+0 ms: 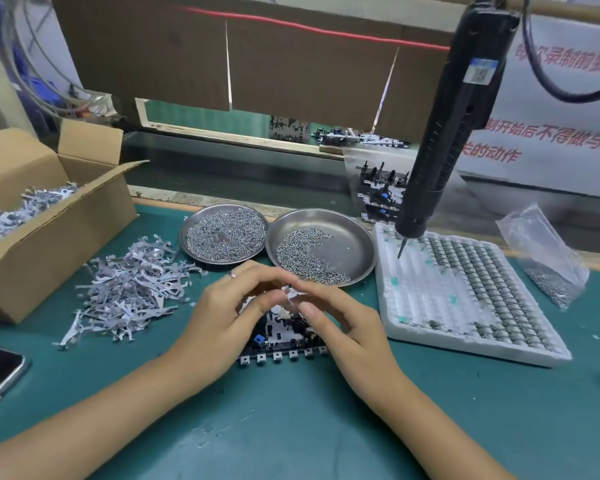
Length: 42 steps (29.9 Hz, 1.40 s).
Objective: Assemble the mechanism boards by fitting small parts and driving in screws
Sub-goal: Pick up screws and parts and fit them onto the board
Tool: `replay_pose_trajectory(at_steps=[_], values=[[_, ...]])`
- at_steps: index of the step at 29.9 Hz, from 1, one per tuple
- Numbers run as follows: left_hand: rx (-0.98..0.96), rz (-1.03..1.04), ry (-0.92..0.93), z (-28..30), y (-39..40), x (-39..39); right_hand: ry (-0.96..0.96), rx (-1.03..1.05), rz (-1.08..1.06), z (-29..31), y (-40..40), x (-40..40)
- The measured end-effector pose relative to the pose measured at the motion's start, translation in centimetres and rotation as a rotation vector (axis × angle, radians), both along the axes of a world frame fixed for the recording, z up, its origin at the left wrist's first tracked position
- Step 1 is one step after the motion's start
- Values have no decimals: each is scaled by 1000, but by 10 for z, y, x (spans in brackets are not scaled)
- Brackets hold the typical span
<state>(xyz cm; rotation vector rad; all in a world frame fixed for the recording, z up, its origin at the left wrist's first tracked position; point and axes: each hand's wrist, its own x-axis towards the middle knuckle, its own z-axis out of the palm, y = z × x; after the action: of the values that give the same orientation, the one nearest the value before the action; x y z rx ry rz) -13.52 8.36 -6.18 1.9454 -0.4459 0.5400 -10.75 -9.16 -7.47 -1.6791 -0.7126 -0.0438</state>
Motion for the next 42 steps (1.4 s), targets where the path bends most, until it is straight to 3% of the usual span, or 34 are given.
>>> replay_pose_trajectory(at_steps=[7,11,19,23,36,42], values=[[176,-31,-122,-7,9,1,95,70,-20,3,-5,7],[192,-48,-42,-6,14,-2,26,-30,-73,3,-8,12],[4,38,279,-3,13,-7,-135,-165,-116,-2,-7,13],[46,13,411,-2,15,-7,-146,-210,-95,-2,-3,10],[112,8,484,4,19,-8,-229,-314,-5,-1,-6,4],[52,38,505,3,19,-9,-280,-336,-15,-5,-6,5]])
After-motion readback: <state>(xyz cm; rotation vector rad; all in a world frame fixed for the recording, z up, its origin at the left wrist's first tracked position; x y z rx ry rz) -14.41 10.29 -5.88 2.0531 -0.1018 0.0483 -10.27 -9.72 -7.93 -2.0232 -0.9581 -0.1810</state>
